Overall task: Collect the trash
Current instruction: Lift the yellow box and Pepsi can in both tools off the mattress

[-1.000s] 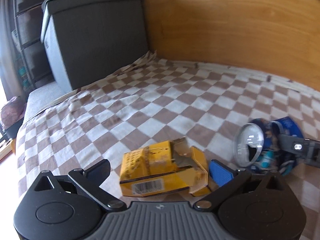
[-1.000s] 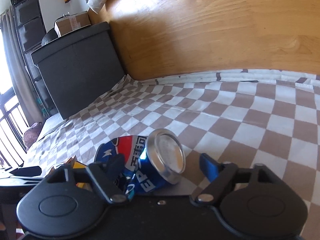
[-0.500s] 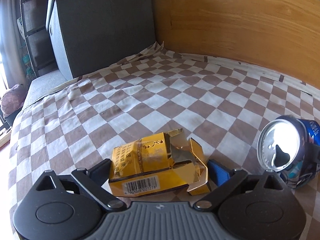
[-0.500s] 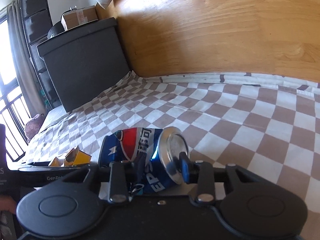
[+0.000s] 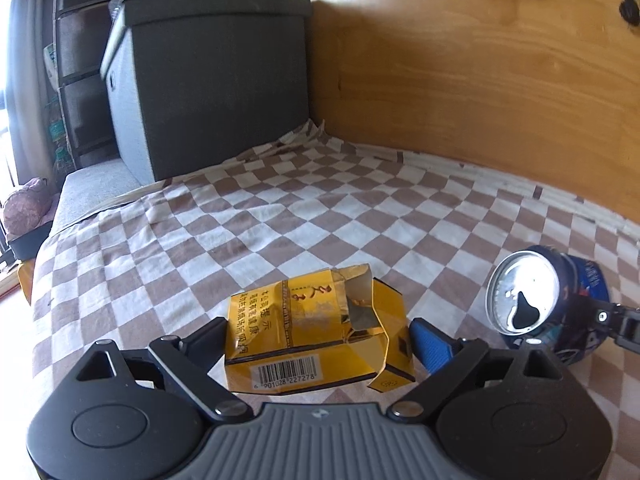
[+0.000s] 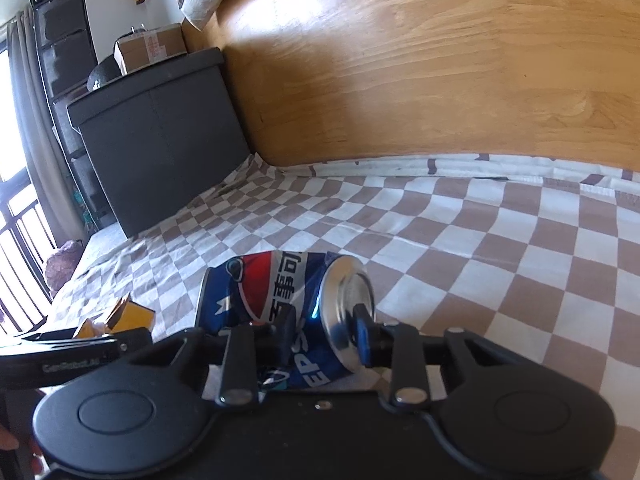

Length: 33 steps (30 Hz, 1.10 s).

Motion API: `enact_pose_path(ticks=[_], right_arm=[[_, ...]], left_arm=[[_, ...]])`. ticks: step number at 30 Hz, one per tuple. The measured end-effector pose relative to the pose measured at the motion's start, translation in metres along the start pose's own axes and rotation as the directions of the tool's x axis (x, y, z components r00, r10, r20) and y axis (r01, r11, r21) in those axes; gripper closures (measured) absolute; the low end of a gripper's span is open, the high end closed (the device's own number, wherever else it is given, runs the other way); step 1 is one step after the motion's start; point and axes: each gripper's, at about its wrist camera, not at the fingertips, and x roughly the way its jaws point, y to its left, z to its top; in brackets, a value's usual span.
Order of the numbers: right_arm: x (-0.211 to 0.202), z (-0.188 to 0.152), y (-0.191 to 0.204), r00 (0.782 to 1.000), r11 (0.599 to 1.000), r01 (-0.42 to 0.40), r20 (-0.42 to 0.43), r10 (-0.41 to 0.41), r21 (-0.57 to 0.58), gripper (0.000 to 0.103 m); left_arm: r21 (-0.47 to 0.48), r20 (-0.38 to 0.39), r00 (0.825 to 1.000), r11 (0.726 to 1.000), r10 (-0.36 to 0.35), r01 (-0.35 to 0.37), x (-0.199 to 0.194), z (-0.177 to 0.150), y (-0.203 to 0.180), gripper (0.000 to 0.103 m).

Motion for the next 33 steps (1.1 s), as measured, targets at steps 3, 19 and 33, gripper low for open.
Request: enact_pose_path(ticks=[3, 19, 33], right_arm=[[-0.002, 0.001, 0.001, 1.000, 1.000, -0.010, 0.013, 0.010, 0.005, 0.072], [-0.018, 0.003, 0.036, 0.993, 0.993, -0.103, 0.052, 0.106, -0.050, 0.077], [-0.023, -0.001, 0.023, 0.988, 0.992, -0.122, -0.093, 0.121, -0.008, 0.014]], left_arm=[[-0.013, 0.018, 1.000, 1.000, 0.008, -0.008, -0.013, 0.000, 0.008, 0.008], [-0.102, 0.082, 0.994, 0.993, 0.074, -0.065, -0.083, -0.009, 0.055, 0.008], [-0.160, 0.040, 0.999, 0.987, 0.027, -0.020, -0.119, -0.043, 0.078, 0.008]])
